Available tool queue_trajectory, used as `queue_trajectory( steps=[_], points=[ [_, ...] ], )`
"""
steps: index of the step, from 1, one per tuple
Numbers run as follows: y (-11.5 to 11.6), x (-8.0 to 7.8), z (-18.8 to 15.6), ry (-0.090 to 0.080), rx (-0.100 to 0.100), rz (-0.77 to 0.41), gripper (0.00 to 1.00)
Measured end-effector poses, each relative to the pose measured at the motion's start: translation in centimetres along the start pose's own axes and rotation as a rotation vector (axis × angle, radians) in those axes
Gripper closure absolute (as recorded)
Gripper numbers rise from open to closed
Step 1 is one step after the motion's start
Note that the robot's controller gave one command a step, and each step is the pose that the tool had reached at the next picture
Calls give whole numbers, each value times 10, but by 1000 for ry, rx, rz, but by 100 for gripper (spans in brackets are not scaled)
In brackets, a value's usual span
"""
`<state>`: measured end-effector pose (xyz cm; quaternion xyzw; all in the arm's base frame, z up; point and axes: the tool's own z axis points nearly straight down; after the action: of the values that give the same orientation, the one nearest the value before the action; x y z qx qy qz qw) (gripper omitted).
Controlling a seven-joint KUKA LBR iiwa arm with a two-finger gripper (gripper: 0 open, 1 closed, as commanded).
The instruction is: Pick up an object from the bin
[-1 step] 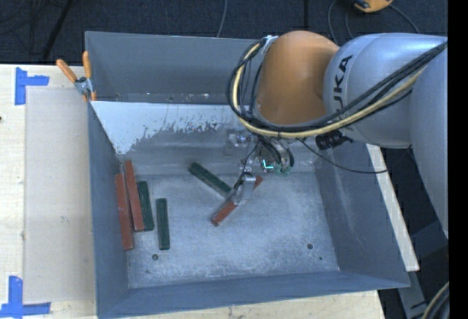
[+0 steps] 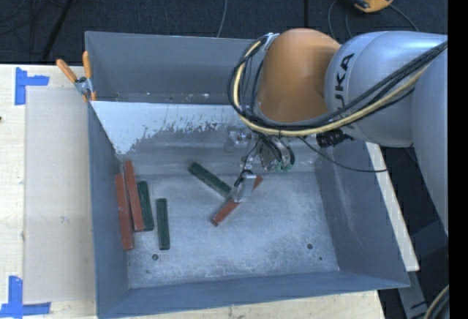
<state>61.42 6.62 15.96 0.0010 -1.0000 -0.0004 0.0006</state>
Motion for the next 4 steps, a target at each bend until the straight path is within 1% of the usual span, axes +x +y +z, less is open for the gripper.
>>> queue_trajectory(
  steps=[1, 2, 3, 4],
  points=[
    [17, 4, 45, -6, 1, -61, 0],
    [27, 9, 75, 3, 1, -4, 0],
    [15, -4, 86, -10, -3, -70, 100],
    [14, -2, 89, -4, 0, -69, 0]
  ],
)
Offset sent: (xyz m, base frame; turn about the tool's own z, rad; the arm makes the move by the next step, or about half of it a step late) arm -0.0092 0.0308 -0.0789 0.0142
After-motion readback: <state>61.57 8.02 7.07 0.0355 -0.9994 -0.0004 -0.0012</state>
